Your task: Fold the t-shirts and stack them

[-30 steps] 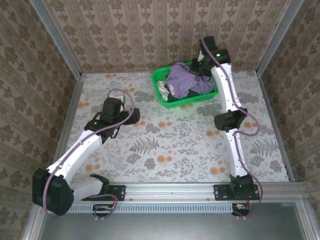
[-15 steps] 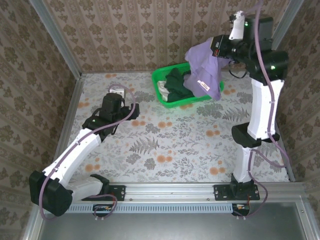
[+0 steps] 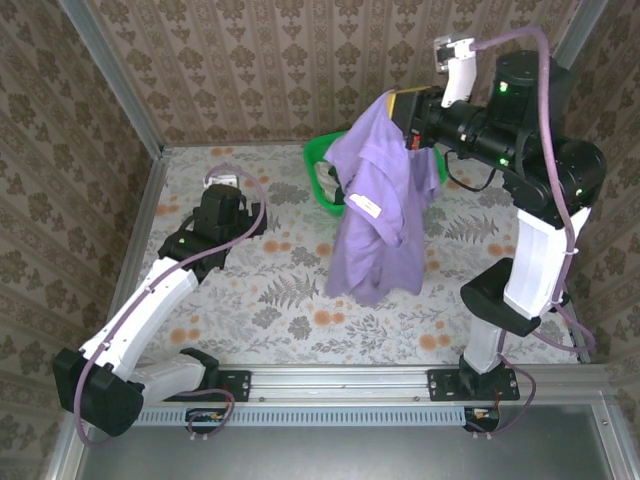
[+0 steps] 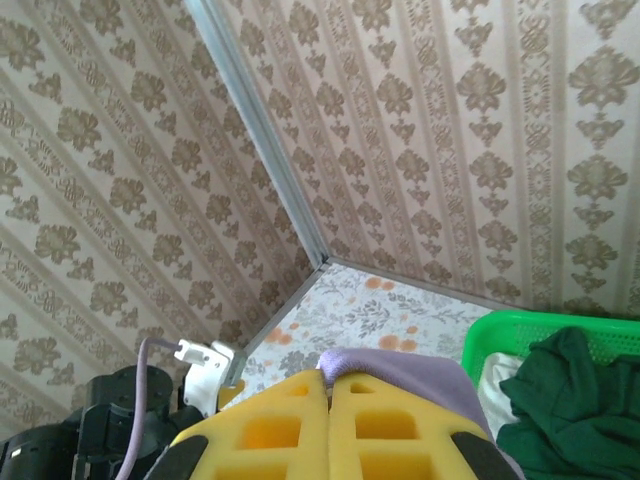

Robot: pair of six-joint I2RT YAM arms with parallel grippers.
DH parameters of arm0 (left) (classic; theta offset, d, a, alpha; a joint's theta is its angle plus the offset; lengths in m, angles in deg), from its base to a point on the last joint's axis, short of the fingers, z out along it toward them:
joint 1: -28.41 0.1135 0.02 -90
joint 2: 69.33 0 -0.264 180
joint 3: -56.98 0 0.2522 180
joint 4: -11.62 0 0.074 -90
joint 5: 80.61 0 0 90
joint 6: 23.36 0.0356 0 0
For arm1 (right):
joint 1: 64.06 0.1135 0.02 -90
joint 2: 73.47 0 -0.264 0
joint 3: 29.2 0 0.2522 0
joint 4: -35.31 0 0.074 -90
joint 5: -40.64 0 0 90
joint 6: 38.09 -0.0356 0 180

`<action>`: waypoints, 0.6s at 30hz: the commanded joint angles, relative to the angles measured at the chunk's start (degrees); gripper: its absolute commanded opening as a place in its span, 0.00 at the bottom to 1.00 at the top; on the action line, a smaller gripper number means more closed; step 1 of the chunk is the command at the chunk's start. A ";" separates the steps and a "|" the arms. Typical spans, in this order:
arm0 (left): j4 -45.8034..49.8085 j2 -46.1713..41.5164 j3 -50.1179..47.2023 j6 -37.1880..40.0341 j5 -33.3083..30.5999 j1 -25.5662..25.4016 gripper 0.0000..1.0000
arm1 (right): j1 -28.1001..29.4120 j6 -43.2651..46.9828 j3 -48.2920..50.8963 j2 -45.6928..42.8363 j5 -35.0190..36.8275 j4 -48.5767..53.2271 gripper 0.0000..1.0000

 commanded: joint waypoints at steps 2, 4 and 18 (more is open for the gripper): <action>2.45 -0.92 2.19 -1.22 -2.04 -0.40 0.98 | 1.24 1.52 -3.71 -1.35 2.51 -8.79 0.00; 2.78 -1.28 1.99 -1.46 -2.50 -0.45 0.98 | 1.23 1.70 -3.72 -0.68 1.67 -7.68 0.00; 10.77 -0.68 3.73 -4.73 -9.92 -0.36 0.97 | 13.55 3.47 -3.64 17.69 5.01 15.41 0.03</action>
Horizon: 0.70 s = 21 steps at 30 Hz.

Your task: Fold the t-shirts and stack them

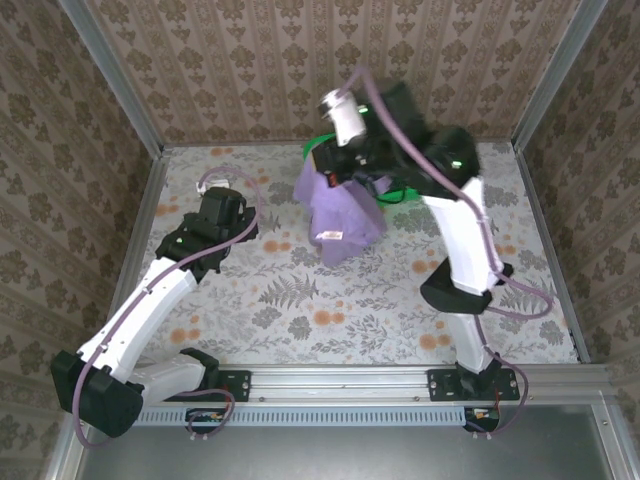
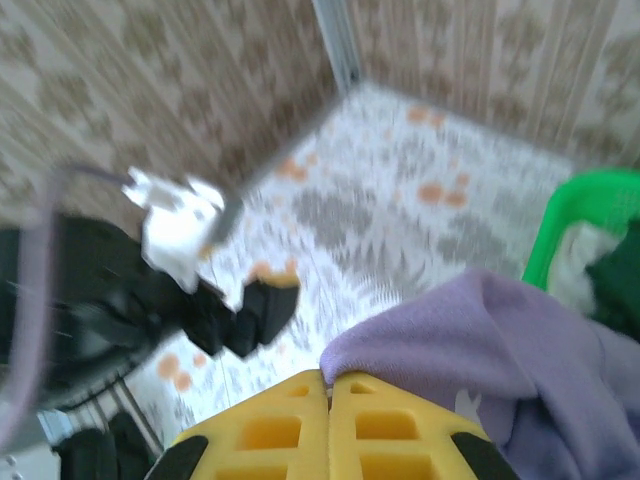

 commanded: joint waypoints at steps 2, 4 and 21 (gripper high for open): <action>3.48 -0.58 2.14 -1.84 -2.88 -0.31 0.98 | 0.62 -0.25 -3.53 4.03 0.71 8.31 0.13; 3.04 -0.84 2.11 -1.44 -2.23 -0.31 0.99 | 0.66 -0.26 -3.57 5.04 0.29 10.17 0.36; -2.79 5.03 2.08 0.04 15.03 -0.30 1.00 | -17.45 -6.84 16.54 -17.27 20.05 17.95 0.75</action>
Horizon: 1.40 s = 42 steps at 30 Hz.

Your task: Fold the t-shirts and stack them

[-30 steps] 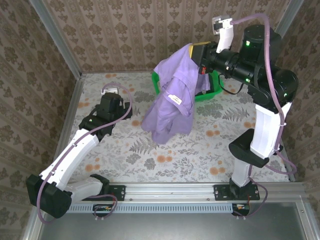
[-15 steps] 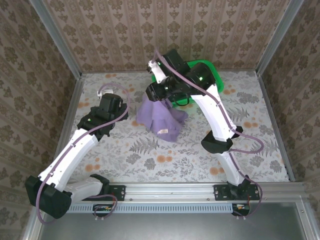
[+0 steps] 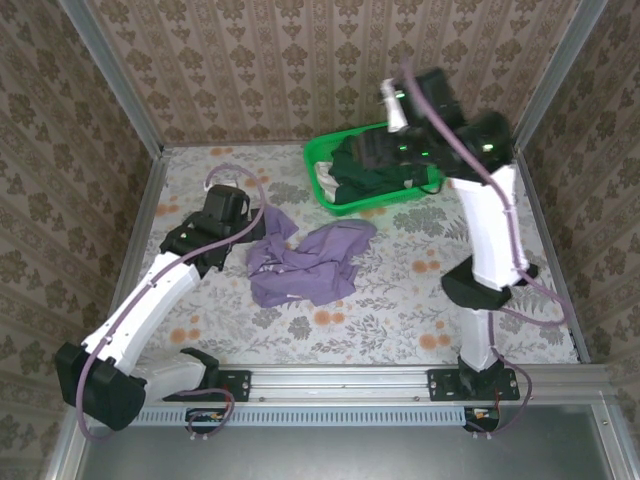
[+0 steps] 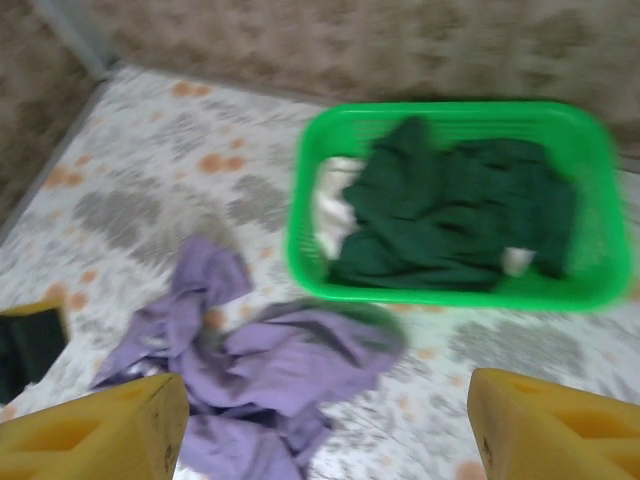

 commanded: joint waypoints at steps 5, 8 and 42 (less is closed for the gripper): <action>-6.65 8.38 4.13 -2.89 19.25 0.46 0.98 | -9.31 -8.88 35.02 -24.10 8.06 2.11 0.76; -8.12 15.61 8.83 -6.62 25.53 1.49 0.97 | -14.92 -13.08 59.22 -37.76 -0.20 -12.38 0.77; 3.41 73.72 68.78 -15.57 45.33 -1.70 0.15 | -24.43 -38.93 111.98 -59.78 -4.27 -46.43 0.71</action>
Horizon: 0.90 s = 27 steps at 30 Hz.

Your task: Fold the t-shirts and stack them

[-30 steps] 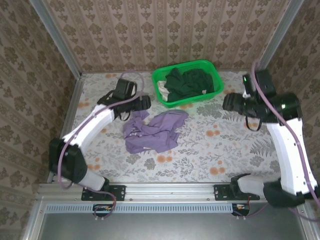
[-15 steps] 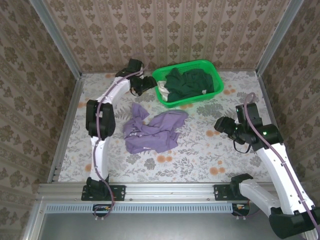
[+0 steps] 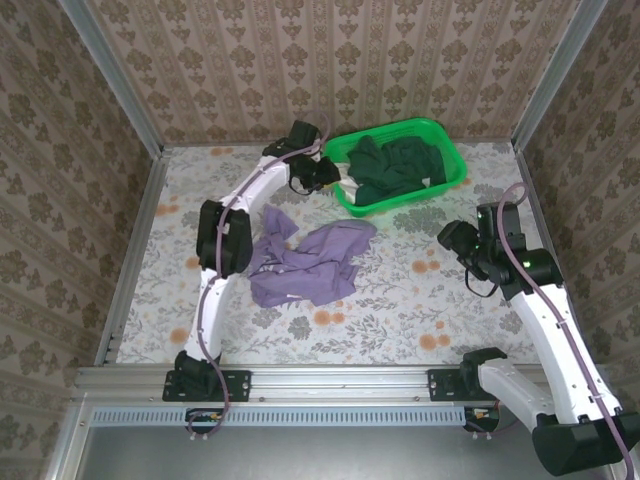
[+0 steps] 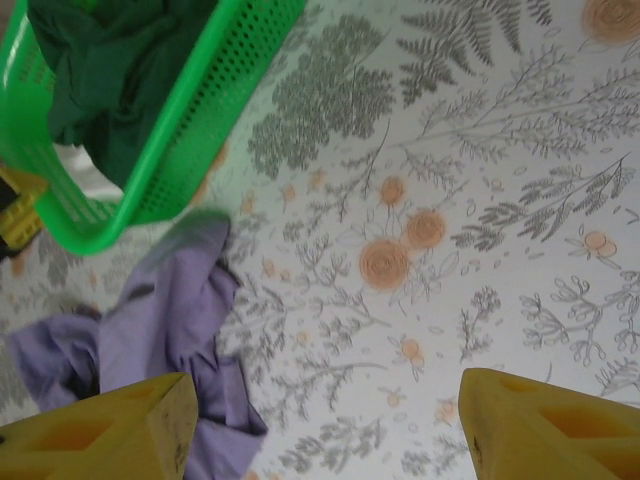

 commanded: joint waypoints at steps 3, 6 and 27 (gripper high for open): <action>1.33 4.61 7.16 1.52 1.71 -3.67 0.11 | -1.57 -6.53 0.92 1.39 3.59 -6.17 0.70; 3.08 8.22 14.32 1.84 -0.34 -5.46 0.10 | -1.99 -7.45 1.05 1.98 3.14 -6.60 0.69; -10.58 14.25 24.97 -10.65 -8.62 -9.59 0.68 | -2.00 -19.08 15.39 -0.59 0.94 -10.34 0.69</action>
